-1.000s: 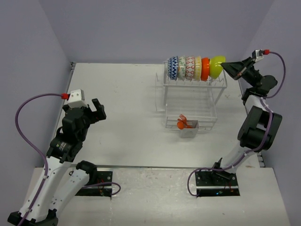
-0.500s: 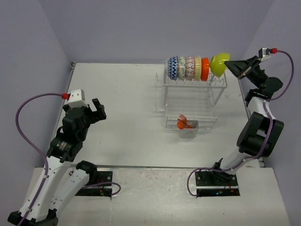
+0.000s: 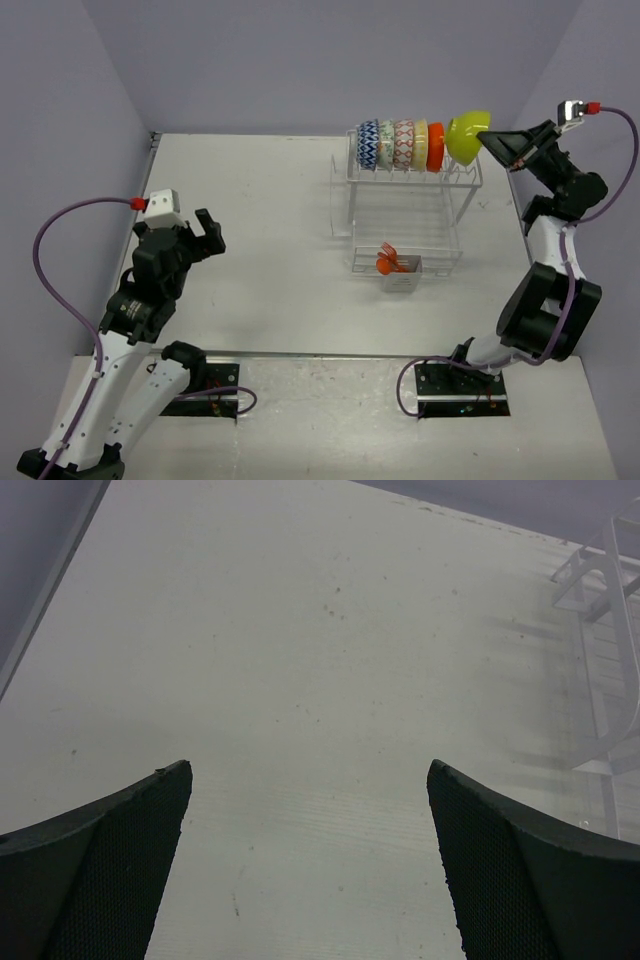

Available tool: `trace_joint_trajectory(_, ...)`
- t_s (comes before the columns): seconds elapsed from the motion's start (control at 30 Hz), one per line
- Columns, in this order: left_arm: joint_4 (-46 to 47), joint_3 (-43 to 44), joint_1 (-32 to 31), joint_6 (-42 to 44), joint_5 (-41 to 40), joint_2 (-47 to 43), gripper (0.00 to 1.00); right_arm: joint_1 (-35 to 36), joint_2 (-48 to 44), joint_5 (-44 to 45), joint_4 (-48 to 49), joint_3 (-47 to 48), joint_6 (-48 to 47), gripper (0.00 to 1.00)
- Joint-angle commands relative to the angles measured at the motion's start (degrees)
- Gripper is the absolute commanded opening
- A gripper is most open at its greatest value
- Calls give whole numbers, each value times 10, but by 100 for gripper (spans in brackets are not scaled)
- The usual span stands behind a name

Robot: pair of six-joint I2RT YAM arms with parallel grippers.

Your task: Unload the bowls from the dish rack

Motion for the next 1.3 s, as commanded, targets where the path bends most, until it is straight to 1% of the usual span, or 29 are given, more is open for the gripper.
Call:
trace_joint_trajectory(0.0,24,-5,9,10,0,0,100,2,-61,28,199,-1,-2,0)
trace_joint_trajectory(0.13,24,-2,10,8,2,3,100,7,-89,25,198,-10,-4,0)
trace_joint_trajectory(0.2,22,5,12,-3,16,6,100,31,-106,14,188,-15,-16,0)
trace_joint_trajectory(0.27,22,27,12,-23,73,9,100,60,-120,-7,120,-15,-70,0)
trace_joint_trajectory(0.3,23,35,12,-33,99,9,100,96,-131,-28,80,-14,-106,0)
trace_joint_trajectory(0.33,24,61,11,-50,125,14,100,118,-160,-37,-36,-13,-202,0)
trace_joint_trajectory(0.37,25,80,11,-57,172,19,100,139,-179,-41,-116,-12,-263,0)
trace_joint_trajectory(0.4,23,100,11,-62,190,27,100,184,-201,-27,-208,-2,-420,0)
trace_joint_trajectory(0.43,19,151,11,-65,200,46,100,208,-243,-11,-424,10,-517,0)
trace_joint_trajectory(0.47,5,183,11,-65,210,59,100,235,-261,12,-529,28,-606,0)
trace_joint_trajectory(0.5,-7,215,11,-62,212,73,100,299,-275,40,-606,58,-748,0)
trace_joint_trajectory(0.53,-21,289,11,-57,212,106,100,325,-293,88,-703,68,-791,0)
trace_joint_trajectory(0.57,-53,330,11,-53,212,125,100,359,-299,106,-723,71,-811,0)
trace_joint_trajectory(0.6,-69,366,11,-51,223,142,100,373,-306,119,-731,67,-829,0)
trace_joint_trajectory(0.63,-93,433,11,-51,251,173,100,386,-313,142,-756,66,-844,0)
trace_joint_trajectory(0.67,-99,462,11,-53,269,188,100,419,-315,170,-784,68,-865,0)
trace_joint_trajectory(0.7,-103,499,11,-54,295,201,100,438,-316,197,-808,79,-913,0)
trace_joint_trajectory(0.73,-101,510,10,-64,318,223,100,455,-314,250,-852,85,-934,0)
trace_joint_trajectory(0.77,-98,519,10,-71,360,237,100,496,-300,291,-883,112,-949,0)
trace_joint_trajectory(0.83,-102,537,10,-86,406,270,100,531,-279,377,-947,139,-986,0)
trace_joint_trajectory(0.87,-101,539,10,-91,416,280,100,564,-271,407,-952,142,-994,0)
trace_joint_trajectory(0.93,-95,543,8,-103,442,299,100,595,-264,462,-968,144,-1018,0)
trace_joint_trajectory(0.97,-92,546,6,-106,445,305,100,623,-251,506,-979,152,-1020,0)
trace_joint_trajectory(1.0,-91,553,-1,-109,446,318,100,640,-244,527,-993,155,-1047,0)
trace_joint_trajectory(1.07,-88,561,-9,-116,450,333,100,681,-231,584,-1004,165,-1057,0)
trace_joint_trajectory(1.13,-85,570,-26,-123,451,353,100,720,-213,615,-1014,170,-1067,0)
trace_joint_trajectory(1.17,-85,572,-39,-121,443,366,100,731,-208,642,-1016,176,-1072,0)
trace_joint_trajectory(1.23,-93,570,-88,-105,396,381,100,764,-192,665,-1029,195,-1077,0)
trace_joint_trajectory(1.27,-102,577,-106,-95,380,403,100,774,-184,696,-1037,202,-1082,0)
